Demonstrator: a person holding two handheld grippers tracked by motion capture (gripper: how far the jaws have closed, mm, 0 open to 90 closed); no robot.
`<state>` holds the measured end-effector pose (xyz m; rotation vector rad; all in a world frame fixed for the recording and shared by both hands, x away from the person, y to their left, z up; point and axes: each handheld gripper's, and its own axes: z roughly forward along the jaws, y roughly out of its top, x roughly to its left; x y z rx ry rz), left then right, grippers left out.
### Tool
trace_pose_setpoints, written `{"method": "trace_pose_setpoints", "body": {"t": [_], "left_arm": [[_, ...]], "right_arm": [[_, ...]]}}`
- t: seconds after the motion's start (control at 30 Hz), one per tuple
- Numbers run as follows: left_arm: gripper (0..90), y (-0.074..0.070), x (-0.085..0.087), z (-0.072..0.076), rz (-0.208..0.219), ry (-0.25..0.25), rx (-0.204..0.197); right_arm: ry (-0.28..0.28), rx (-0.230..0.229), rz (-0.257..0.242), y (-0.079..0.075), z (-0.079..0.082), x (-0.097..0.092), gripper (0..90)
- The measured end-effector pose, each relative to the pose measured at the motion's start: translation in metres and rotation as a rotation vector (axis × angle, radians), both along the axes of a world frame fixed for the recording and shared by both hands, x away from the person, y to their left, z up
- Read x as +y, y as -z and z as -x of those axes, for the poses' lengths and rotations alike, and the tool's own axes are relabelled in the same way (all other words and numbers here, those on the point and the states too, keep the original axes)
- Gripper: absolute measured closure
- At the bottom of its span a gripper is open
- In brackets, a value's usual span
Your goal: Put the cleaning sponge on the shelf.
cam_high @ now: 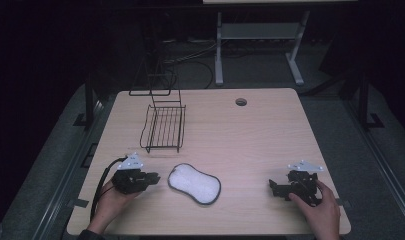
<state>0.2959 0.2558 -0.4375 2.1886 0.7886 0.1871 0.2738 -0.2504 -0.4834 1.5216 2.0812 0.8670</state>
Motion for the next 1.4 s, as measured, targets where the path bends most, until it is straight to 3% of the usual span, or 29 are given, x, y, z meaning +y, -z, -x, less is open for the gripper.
{"method": "trace_pose_setpoints", "body": {"t": [0.03, 0.1, 0.5, 0.9, 1.1, 1.4], "left_arm": [[88.8, 0.000, 0.000, 0.000, 0.000, 0.000, 0.000], [89.7, -0.003, -0.003, -0.002, 0.020, 0.013, 0.007], [89.8, -0.012, -0.025, -0.020, 0.031, 0.062, -0.009], [89.8, -0.008, -0.052, -0.046, 0.033, 0.105, -0.001], [89.8, 0.001, -0.069, -0.059, 0.006, 0.125, 0.020], [89.8, 0.012, -0.073, -0.063, -0.047, 0.124, 0.036]], "right_arm": [[0.000, 0.000, 0.000, 0.000, 0.000, 0.000, 0.0], [0.000, 0.000, 0.000, 0.000, 0.000, 0.000, 0.0], [0.000, 0.000, 0.000, 0.000, 0.000, 0.000, 0.0], [0.000, 0.000, 0.000, 0.000, 0.000, 0.000, 0.0], [0.000, 0.000, 0.000, 0.000, 0.000, 0.000, 0.0], [0.000, 0.000, 0.000, 0.000, 0.000, 0.000, 0.0]]}}
